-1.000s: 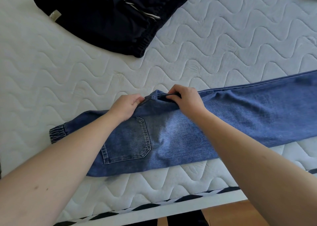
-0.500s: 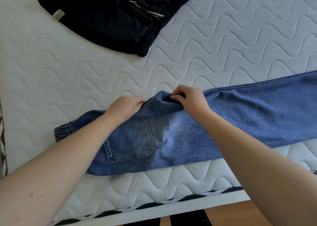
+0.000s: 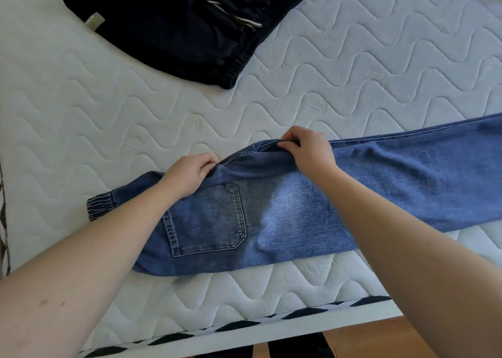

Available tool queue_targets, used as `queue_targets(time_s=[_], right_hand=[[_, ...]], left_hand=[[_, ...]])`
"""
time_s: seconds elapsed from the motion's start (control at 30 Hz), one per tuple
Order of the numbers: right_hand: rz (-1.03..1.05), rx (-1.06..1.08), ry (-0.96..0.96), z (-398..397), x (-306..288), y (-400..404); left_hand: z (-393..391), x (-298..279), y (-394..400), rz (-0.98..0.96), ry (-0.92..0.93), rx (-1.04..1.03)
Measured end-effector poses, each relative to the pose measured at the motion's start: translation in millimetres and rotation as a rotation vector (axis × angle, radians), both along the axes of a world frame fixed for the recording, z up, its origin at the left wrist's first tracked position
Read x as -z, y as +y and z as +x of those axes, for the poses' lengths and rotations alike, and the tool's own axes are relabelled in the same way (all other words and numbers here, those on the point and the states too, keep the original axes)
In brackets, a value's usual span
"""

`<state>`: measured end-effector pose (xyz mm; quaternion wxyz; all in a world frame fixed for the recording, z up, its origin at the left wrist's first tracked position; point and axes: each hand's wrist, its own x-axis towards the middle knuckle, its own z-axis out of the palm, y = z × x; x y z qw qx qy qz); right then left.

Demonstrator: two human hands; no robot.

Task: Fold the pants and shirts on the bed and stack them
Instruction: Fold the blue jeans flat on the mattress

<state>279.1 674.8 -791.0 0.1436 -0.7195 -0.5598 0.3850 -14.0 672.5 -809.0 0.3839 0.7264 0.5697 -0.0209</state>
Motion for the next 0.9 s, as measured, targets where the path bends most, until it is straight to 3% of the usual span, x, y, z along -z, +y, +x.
queue_targets(time_s=[0.17,0.37,0.63,0.9], right_hand=[[-0.044,0.068,-0.015,-4.7,5.6,5.3],[-0.047,0.064,-0.054,-5.4,12.0,5.8],[-0.061,0.104,-0.064,-9.2,13.4,4.1],[-0.105,0.100,-0.093,-2.3,11.7,5.1]], left_hand=[[-2.9,4.0,0.8,-0.032,0.007,0.016],[-44.9,3.6,-3.7,-0.078,0.156,0.058],[-112.5,-1.1,-31.1,0.165,0.382,0.089],[-134.6,-6.9,-44.0,0.234,0.397,0.060]])
